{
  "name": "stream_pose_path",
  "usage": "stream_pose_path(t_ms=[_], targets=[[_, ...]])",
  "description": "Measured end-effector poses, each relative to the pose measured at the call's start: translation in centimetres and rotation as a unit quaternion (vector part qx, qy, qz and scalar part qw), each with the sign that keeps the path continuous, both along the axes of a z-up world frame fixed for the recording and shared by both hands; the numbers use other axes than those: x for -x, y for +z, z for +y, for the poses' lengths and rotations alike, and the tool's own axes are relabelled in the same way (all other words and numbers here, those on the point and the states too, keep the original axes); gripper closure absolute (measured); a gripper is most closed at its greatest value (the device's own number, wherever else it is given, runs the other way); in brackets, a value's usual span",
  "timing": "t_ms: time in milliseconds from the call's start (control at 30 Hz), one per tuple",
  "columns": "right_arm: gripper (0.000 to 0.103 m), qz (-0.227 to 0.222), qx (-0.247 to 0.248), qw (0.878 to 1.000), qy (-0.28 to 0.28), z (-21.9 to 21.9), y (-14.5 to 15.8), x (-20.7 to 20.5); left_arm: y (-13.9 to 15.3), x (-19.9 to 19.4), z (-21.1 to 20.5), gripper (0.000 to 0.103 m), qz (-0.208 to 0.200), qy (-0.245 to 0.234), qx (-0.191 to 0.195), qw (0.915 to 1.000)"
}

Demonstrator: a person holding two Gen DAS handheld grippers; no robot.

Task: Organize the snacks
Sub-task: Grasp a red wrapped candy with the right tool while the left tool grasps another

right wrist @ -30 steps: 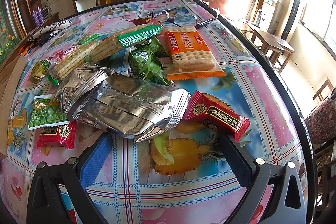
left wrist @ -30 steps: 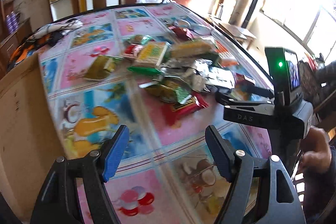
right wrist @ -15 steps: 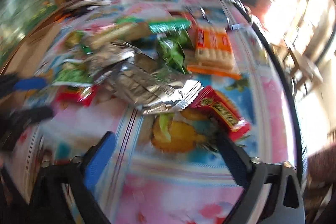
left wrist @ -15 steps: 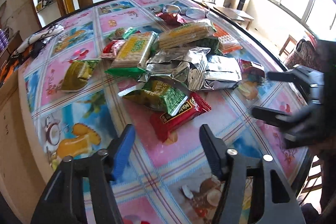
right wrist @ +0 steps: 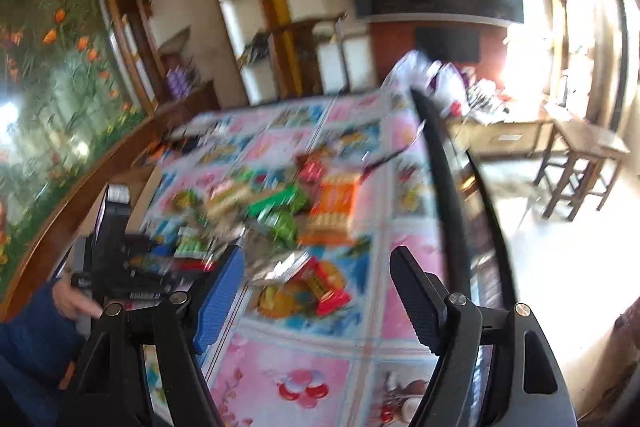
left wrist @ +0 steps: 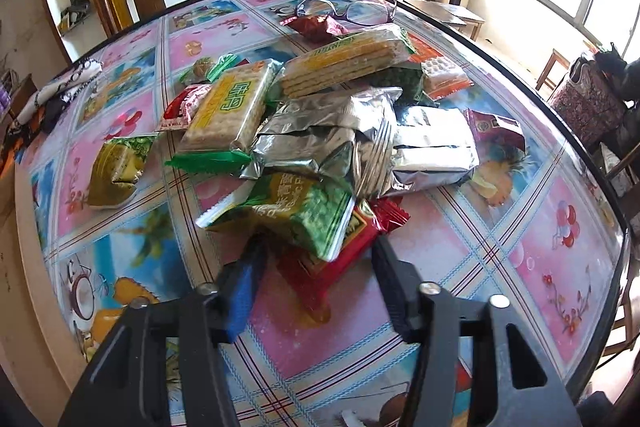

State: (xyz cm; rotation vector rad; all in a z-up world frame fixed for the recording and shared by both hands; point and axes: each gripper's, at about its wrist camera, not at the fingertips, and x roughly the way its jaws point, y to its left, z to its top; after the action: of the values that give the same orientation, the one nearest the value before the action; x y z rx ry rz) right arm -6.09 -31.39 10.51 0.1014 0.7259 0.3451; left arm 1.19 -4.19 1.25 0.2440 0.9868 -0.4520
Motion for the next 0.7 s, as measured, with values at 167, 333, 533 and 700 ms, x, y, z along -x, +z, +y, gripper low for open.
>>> stream_pose_path(t_ms=[167,333,533,700], targets=[[0.057,0.083,0.055,0.991,0.094,4.1,-4.2,-3.8,0.3,1.0,0.5,0.069,0.009,-0.007,0.004,0.9999],[0.056,0.117,0.128,0.976,0.131,5.7,-7.1,-6.2,0.5,1.8,1.1,0.069,0.014,-0.016,0.007,0.9998],[0.056,0.139,0.151,0.968,0.142,6.0,-8.9,-7.7,1.2,0.6,0.8,0.045,0.000,-0.006,0.003,1.0000],[0.059,0.130,0.172,0.967,0.135,6.6,-9.8,-6.3,0.2,0.0,-0.5,0.045,0.003,-0.017,-0.014,0.9998]])
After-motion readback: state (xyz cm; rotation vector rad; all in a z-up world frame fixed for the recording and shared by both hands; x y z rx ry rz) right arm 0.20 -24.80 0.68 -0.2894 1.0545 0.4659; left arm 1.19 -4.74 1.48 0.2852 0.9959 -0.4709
